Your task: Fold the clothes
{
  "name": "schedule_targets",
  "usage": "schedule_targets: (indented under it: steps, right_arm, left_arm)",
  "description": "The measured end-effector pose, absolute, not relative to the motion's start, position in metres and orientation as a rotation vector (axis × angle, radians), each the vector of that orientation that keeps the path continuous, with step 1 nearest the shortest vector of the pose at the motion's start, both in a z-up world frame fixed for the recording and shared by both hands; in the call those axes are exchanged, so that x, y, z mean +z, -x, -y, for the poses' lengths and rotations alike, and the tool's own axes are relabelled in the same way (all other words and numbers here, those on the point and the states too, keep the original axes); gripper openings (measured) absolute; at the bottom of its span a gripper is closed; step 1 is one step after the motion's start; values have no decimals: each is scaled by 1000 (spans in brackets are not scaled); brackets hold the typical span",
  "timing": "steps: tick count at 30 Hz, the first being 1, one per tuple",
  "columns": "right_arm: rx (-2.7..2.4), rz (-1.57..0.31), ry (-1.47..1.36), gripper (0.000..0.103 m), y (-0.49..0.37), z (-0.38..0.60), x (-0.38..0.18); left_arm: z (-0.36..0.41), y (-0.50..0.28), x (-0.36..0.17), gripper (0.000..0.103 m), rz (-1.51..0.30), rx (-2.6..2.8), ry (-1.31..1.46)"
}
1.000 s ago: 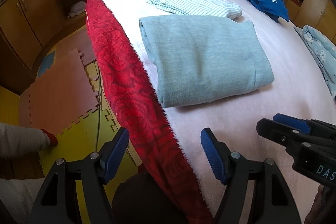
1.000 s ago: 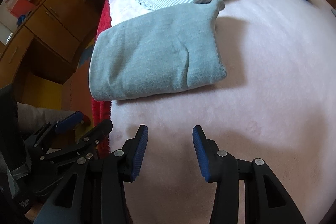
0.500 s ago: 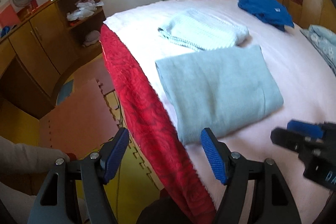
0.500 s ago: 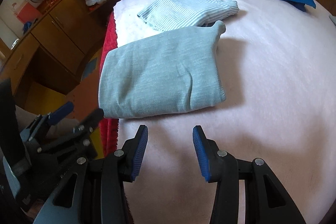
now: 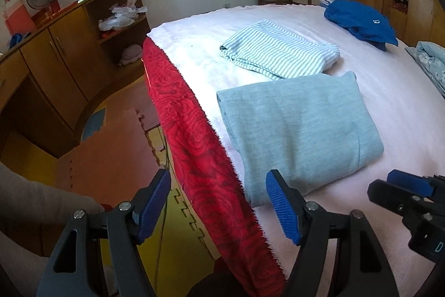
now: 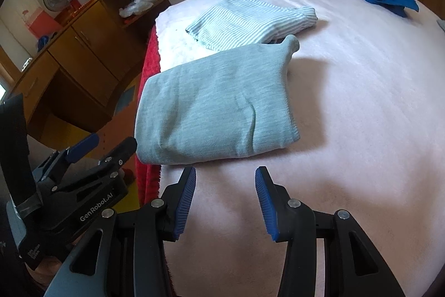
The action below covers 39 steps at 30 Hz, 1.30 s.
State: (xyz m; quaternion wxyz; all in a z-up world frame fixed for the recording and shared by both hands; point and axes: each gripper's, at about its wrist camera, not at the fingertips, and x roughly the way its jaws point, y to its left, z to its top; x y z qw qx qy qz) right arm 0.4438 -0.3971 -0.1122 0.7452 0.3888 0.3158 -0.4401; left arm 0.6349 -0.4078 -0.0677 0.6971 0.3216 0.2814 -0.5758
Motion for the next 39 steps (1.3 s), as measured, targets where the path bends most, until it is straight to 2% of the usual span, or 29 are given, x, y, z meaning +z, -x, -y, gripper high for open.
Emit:
schedule_targets:
  steps: [13, 21, 39]
  right_arm:
    - [-953, -696, -843, 45, -446, 396, -111]
    - [-949, -704, -835, 45, -449, 396, -108]
    - [-942, -721, -836, 45, -453, 396, -112]
  left_arm:
    - [408, -639, -70, 68, -677, -1331, -695]
    - [412, -640, -66, 68, -565, -1251, -721]
    - [409, -635, -73, 68, -624, -1329, -765]
